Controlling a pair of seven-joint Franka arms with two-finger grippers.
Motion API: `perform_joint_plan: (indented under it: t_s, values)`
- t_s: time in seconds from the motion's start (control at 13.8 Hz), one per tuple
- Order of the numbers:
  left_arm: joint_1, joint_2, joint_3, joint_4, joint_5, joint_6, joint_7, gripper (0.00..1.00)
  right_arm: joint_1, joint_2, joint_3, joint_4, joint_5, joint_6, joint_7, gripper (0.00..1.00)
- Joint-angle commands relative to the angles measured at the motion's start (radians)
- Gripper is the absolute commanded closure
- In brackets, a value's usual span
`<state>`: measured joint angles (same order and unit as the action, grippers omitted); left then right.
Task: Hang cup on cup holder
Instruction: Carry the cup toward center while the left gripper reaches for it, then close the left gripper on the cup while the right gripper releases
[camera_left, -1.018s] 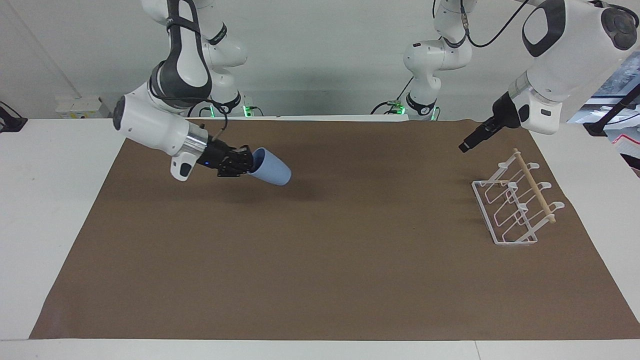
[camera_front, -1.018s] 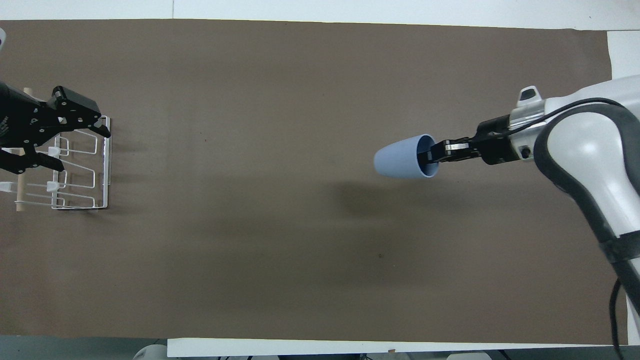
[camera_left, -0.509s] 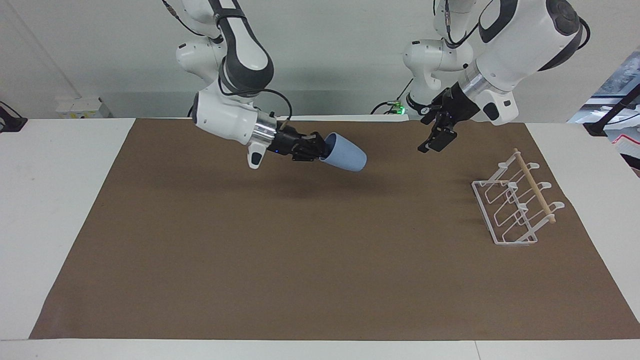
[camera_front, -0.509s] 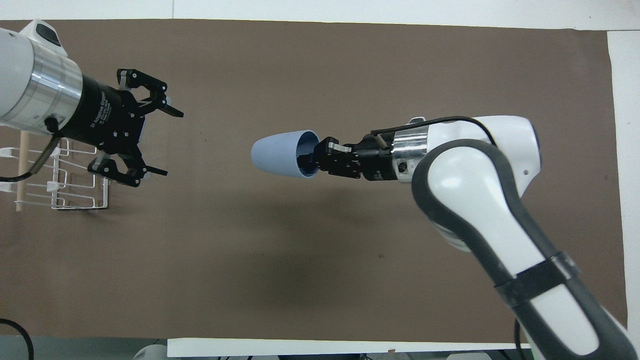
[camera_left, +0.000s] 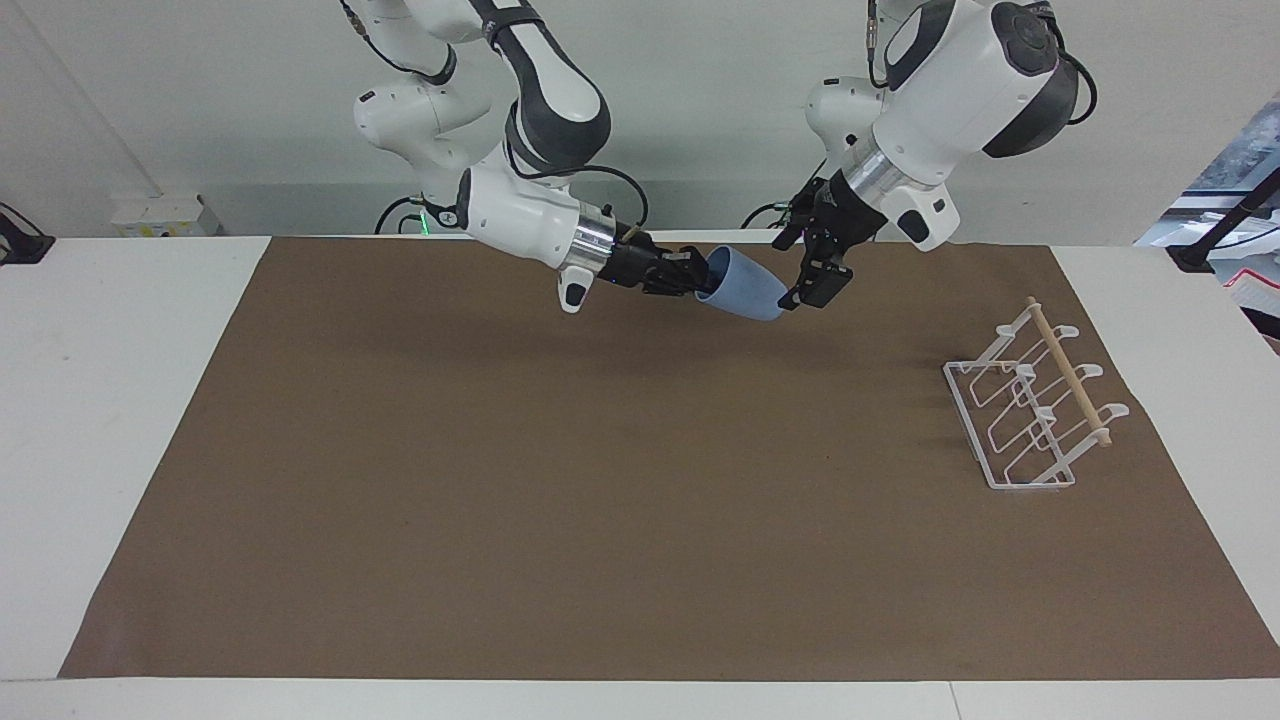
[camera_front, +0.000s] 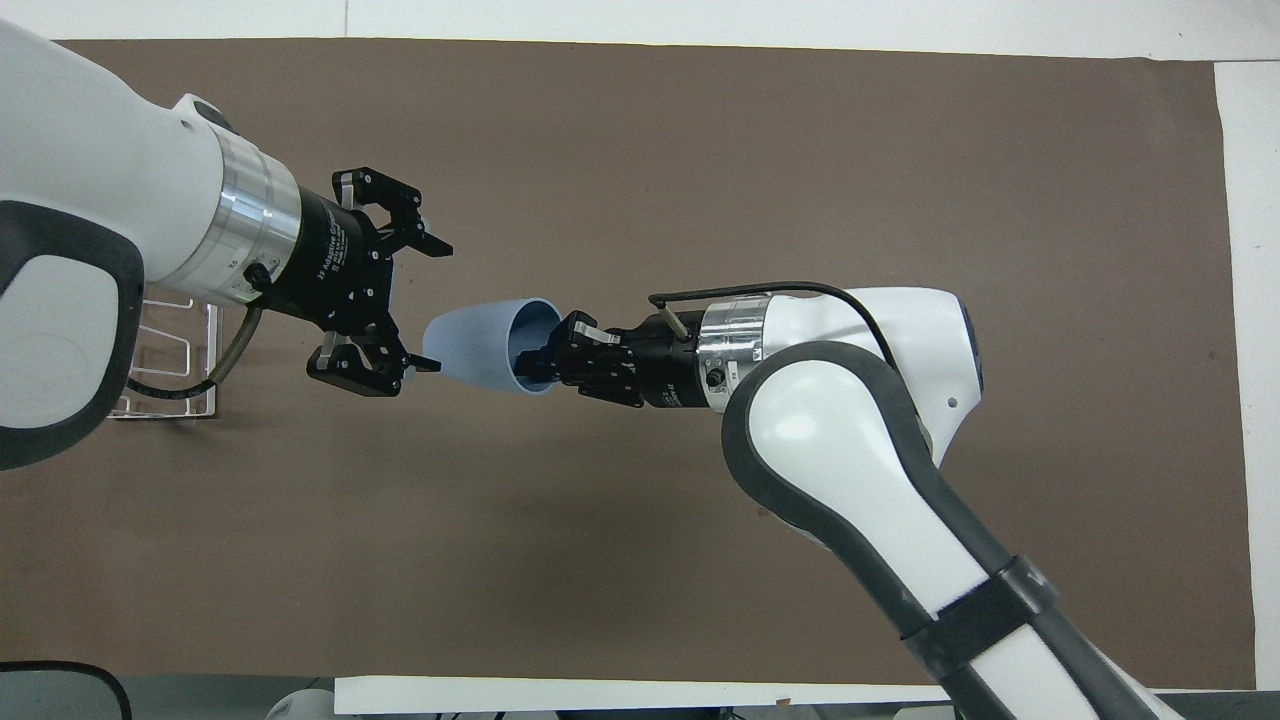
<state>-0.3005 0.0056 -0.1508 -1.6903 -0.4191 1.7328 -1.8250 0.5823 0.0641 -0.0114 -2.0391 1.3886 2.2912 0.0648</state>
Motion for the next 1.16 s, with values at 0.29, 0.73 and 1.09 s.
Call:
perform_joint_plan:
  t_s: [0.29, 0.73, 1.09]
  values:
    - [-0.092, -0.069, 0.011, -0.222, -0.032, 0.143, -0.008, 0.98, 0.027, -0.006, -0.005, -0.007, 0.024, 0.025, 0.015, 1.00]
    - [-0.092, -0.067, 0.013, -0.218, -0.035, 0.143, -0.013, 1.00, 0.021, -0.001, -0.007, 0.008, 0.021, 0.027, 0.043, 0.36]
    - [-0.040, -0.046, 0.020, -0.209, 0.127, 0.110, -0.011, 1.00, -0.178, -0.033, -0.018, 0.049, -0.161, -0.106, 0.038, 0.00]
